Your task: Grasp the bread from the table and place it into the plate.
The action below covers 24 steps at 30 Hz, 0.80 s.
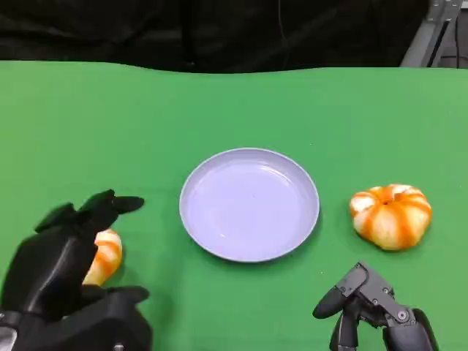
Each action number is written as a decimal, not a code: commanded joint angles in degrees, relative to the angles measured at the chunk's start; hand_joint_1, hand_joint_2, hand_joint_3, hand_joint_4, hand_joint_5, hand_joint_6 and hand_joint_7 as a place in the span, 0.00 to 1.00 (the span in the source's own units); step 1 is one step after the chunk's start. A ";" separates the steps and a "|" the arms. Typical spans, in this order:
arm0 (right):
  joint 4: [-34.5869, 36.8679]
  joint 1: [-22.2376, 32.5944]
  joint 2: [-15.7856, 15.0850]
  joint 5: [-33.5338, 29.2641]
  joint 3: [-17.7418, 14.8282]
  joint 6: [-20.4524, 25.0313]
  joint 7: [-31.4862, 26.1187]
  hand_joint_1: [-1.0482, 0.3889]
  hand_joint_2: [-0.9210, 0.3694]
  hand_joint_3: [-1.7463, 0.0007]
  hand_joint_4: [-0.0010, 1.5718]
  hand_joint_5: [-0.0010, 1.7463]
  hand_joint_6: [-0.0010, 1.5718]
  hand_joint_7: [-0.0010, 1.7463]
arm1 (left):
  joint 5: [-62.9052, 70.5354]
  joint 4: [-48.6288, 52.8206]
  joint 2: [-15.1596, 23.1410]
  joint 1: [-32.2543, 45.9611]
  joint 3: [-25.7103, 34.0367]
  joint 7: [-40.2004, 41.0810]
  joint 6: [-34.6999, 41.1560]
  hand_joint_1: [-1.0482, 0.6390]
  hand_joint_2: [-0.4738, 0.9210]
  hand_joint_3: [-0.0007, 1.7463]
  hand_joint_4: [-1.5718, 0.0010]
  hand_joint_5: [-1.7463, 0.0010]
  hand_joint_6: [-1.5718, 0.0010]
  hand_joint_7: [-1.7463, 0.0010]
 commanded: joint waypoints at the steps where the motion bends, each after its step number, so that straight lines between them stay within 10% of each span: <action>1: -1.06 0.27 -0.47 -0.34 -0.12 0.11 -0.50 0.62 0.22 0.21 0.47 1.00 0.27 1.00 | 12.50 0.09 4.48 -3.46 -3.94 -2.93 6.30 0.27 0.96 0.00 1.00 0.56 0.91 0.76; 19: -1.56 0.69 -0.76 0.04 -0.24 0.01 -0.40 0.63 0.22 0.21 0.47 1.00 0.28 1.00 | 16.68 32.74 4.65 -18.78 -13.49 -6.88 22.04 0.33 0.97 0.01 0.99 0.69 0.90 0.90; 24: -1.73 1.06 -0.69 0.52 -0.15 0.35 -0.18 0.63 0.22 0.21 0.47 1.00 0.28 1.00 | 9.88 41.25 4.35 -18.45 -11.22 12.78 9.70 0.47 0.97 0.00 0.74 0.55 0.63 0.93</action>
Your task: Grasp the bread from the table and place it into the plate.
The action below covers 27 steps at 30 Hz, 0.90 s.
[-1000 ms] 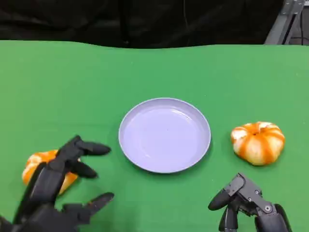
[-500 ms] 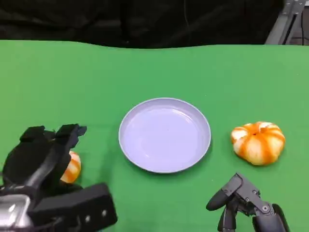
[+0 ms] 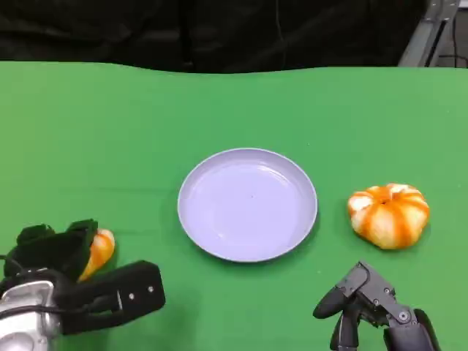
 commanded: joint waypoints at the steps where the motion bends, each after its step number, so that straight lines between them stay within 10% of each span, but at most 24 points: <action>1: -0.71 0.61 -0.51 0.81 -0.15 0.36 0.10 0.62 0.22 0.21 0.47 1.00 0.28 1.00 | -5.74 7.04 0.57 2.19 2.51 19.58 -13.05 0.49 0.98 0.01 0.57 0.34 0.45 0.89; 2: -0.65 0.64 -0.48 0.81 -0.13 0.26 0.02 0.62 0.22 0.22 0.47 1.00 0.28 1.00 | -6.06 7.57 1.11 2.48 2.43 24.96 -17.22 0.49 0.98 0.04 0.49 0.23 0.35 0.84; 5: -0.25 0.38 -0.45 0.94 -0.03 -0.21 -0.11 0.62 0.22 0.22 0.47 1.00 0.28 1.00 | -5.01 8.24 1.80 2.12 1.37 35.82 -23.25 0.51 0.65 0.67 0.36 0.02 0.40 0.21; 7: -0.06 0.21 -0.42 0.97 0.06 -0.34 -0.16 0.63 0.22 0.22 0.46 1.00 0.28 1.00 | -4.58 8.91 1.65 1.36 0.88 40.68 -25.35 0.52 0.58 0.78 0.36 0.01 0.45 0.04; 21: 2.15 -1.21 -0.15 3.69 1.30 -1.06 0.39 0.65 0.21 0.18 0.45 1.00 0.29 1.00 | -3.52 7.47 -2.20 -6.71 -3.63 51.41 -34.66 0.57 0.39 0.96 0.31 0.00 0.44 0.00; 27: 2.14 -0.84 -0.22 3.32 1.66 -1.44 0.31 0.65 0.22 0.16 0.46 1.00 0.29 1.00 | -3.58 11.79 -7.45 -15.01 -8.08 49.35 -36.48 0.54 0.43 0.88 0.33 0.00 0.45 0.01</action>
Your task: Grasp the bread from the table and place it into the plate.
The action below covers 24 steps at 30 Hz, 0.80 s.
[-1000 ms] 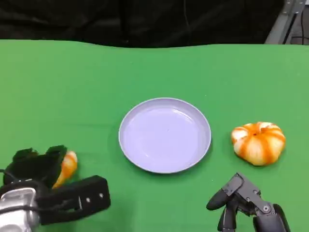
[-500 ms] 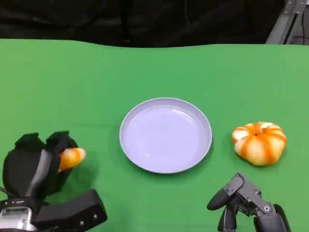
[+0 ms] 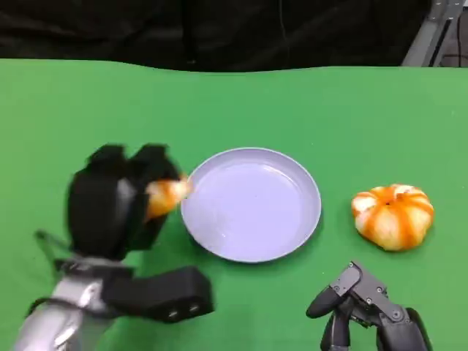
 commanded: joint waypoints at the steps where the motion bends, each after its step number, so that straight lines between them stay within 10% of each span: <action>1: -0.21 0.64 -0.40 0.23 0.12 -0.50 -0.14 0.65 0.23 0.16 0.46 1.00 0.29 1.00 | 0.35 4.14 -2.67 -6.28 -2.68 -0.98 -1.32 0.54 0.43 0.89 0.33 0.00 0.45 0.01; 11: -0.72 1.00 -0.34 0.99 0.21 -0.38 0.34 0.64 0.24 0.15 0.46 1.00 0.29 1.00 | -1.84 18.11 -9.36 -18.67 -7.38 -8.96 -0.94 0.55 0.44 0.83 0.35 0.00 0.47 0.03; 14: -0.77 1.14 -0.34 0.90 0.13 -0.51 0.29 0.64 0.24 0.15 0.47 1.00 0.29 1.00 | -5.76 16.95 -9.73 -20.70 -7.49 -25.73 2.40 0.52 0.67 0.50 0.48 0.20 0.50 0.45; 15: -0.90 1.27 -0.32 0.91 0.08 -0.45 0.26 0.64 0.24 0.15 0.46 1.00 0.29 1.00 | -6.62 15.51 -9.53 -21.11 -7.65 -31.83 4.40 0.49 0.77 0.38 0.65 0.36 0.67 0.62; 18: -0.97 1.35 -0.28 0.98 -0.06 -0.57 0.18 0.64 0.24 0.16 0.46 1.00 0.29 1.00 | -7.59 11.41 -9.23 -21.50 -7.90 -44.35 10.39 0.42 0.96 0.11 0.88 0.57 0.83 0.85; 24: -2.36 2.26 -0.43 0.35 0.10 -0.42 0.18 0.66 0.24 0.16 0.45 1.00 0.28 1.00 | -7.17 3.18 -5.79 -21.78 -10.27 -65.22 19.55 0.12 1.00 0.16 1.00 0.89 0.99 0.94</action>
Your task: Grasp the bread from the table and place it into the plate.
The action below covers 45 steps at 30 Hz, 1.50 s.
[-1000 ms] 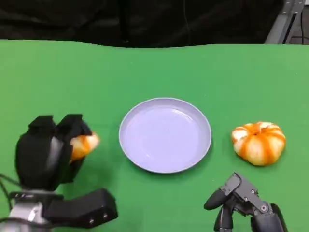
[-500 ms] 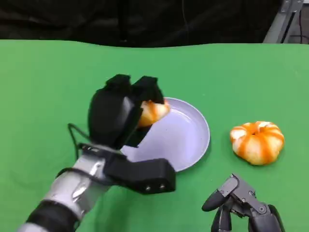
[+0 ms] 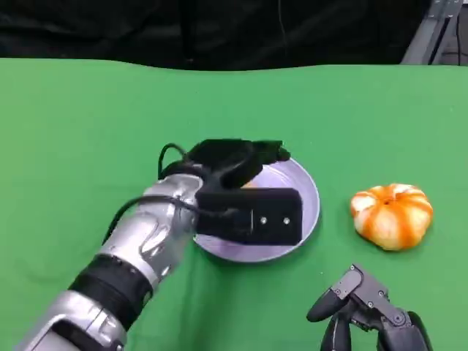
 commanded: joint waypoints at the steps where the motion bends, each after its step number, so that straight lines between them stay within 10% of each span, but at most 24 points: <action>1: -1.58 1.14 -0.50 -0.24 -0.24 -0.18 -0.32 0.66 0.24 0.17 0.44 1.00 0.27 1.00 | -0.41 -5.40 3.53 -0.84 -1.24 -10.98 3.90 0.10 1.00 0.17 1.00 0.90 0.99 0.94; 10: -1.78 1.04 -0.47 -0.89 -0.76 0.22 -0.54 0.64 0.23 0.20 0.47 1.00 0.27 1.00 | -6.08 -20.18 8.79 6.19 2.95 -17.93 5.87 0.06 1.00 0.18 1.00 0.89 0.96 0.92; 15: -2.17 1.16 -0.77 -1.14 -0.95 0.24 -0.46 0.64 0.24 0.20 0.48 1.00 0.29 1.00 | -18.85 -33.58 9.11 18.59 14.13 -14.12 3.14 0.17 1.00 0.15 1.00 0.63 0.89 0.84; 26: -2.78 1.25 -0.80 -1.67 -0.81 0.27 -0.29 0.66 0.27 0.17 0.49 1.00 0.30 1.00 | -33.95 -42.42 8.47 39.42 28.19 -5.00 -11.56 0.40 1.00 0.16 0.54 0.32 0.52 0.58; 33: -3.25 1.39 -1.32 0.77 -0.81 0.37 1.50 0.66 0.28 0.16 0.49 1.00 0.32 1.00 | -39.23 -49.51 5.32 52.80 31.21 -2.08 -12.98 0.53 0.59 0.83 0.48 0.17 0.50 0.20; 45: -3.40 1.26 -1.95 -0.03 -1.85 0.11 1.21 0.68 0.34 0.14 0.50 1.00 0.34 1.00 | -38.94 -49.91 -1.21 60.46 31.03 4.44 -18.50 0.57 0.53 0.98 0.39 0.00 0.48 0.00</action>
